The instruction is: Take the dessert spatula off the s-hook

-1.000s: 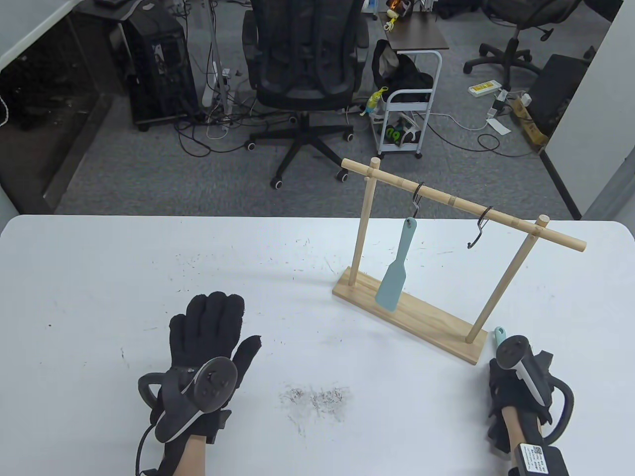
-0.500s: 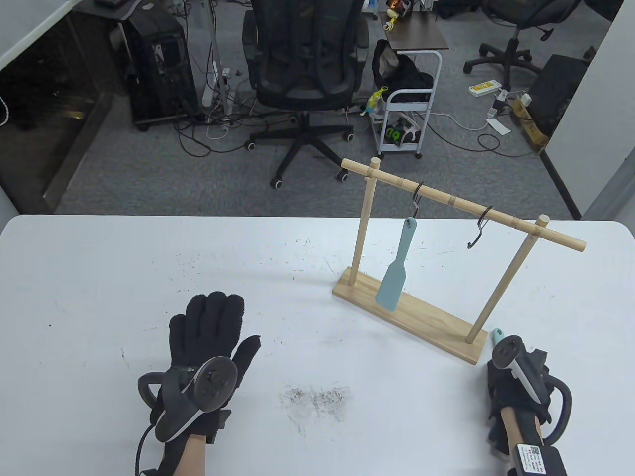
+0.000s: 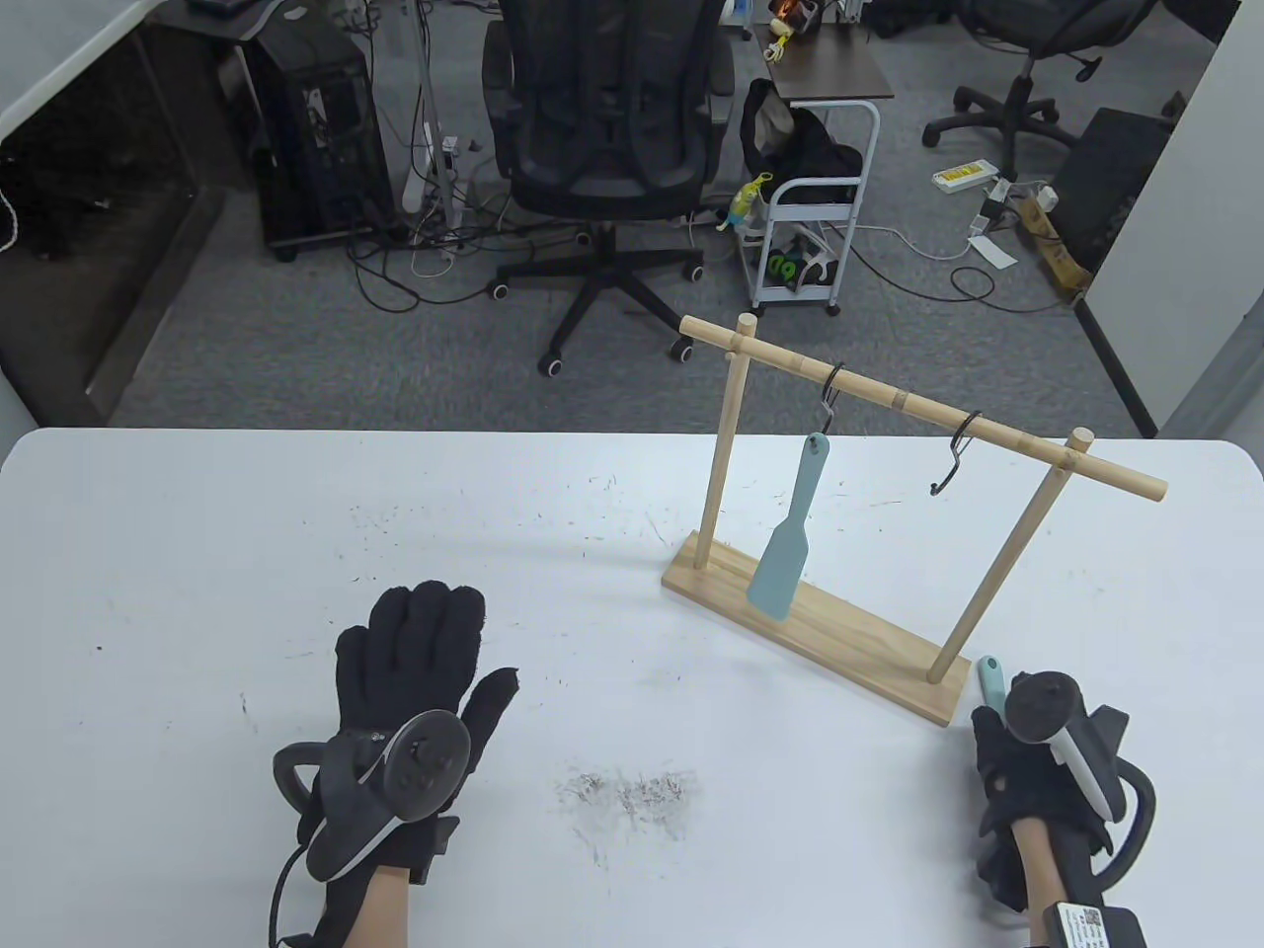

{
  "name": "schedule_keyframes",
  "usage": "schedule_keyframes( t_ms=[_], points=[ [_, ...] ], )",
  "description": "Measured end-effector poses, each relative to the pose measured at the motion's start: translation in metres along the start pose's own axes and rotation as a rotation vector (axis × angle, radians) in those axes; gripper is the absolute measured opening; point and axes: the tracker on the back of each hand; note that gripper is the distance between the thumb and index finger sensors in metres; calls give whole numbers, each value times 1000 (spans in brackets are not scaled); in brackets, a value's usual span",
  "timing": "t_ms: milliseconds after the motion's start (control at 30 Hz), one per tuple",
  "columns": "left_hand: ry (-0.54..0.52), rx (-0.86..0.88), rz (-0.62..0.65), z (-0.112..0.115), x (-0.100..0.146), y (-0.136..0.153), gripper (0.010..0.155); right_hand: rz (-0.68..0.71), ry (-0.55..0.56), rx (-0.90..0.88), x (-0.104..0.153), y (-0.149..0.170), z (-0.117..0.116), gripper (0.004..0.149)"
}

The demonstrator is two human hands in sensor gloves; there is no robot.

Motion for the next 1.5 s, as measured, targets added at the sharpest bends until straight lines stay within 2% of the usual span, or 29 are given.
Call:
schedule_keyframes(
  t_ms=[300, 600, 700, 867, 1167, 1500],
  points=[
    [-2, 8, -2, 0, 0, 1, 77, 188, 151, -137, 39, -14, 37, 68],
    [5, 4, -8, 1, 0, 2, 76, 443, 279, -180, 77, -70, 65, 70],
    [6, 4, -9, 1, 0, 3, 76, 507, 294, -198, 83, -91, 70, 70],
    [4, 6, -7, 1, 0, 3, 76, 554, 282, -232, 76, -121, 74, 72],
    [5, 11, -3, 1, 0, 3, 77, 595, 255, -385, 35, -167, 74, 75],
    [7, 13, -4, 2, 0, 3, 76, 557, 245, -552, -11, -190, 68, 78]
  ],
)
Point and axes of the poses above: the tracker on the back of each hand, its own y axis roughly to the little-finger side, its own x axis roughly from the fingertips to the wrist, z = x × y, and after that the axes turned 12 degrees about z, right-handed
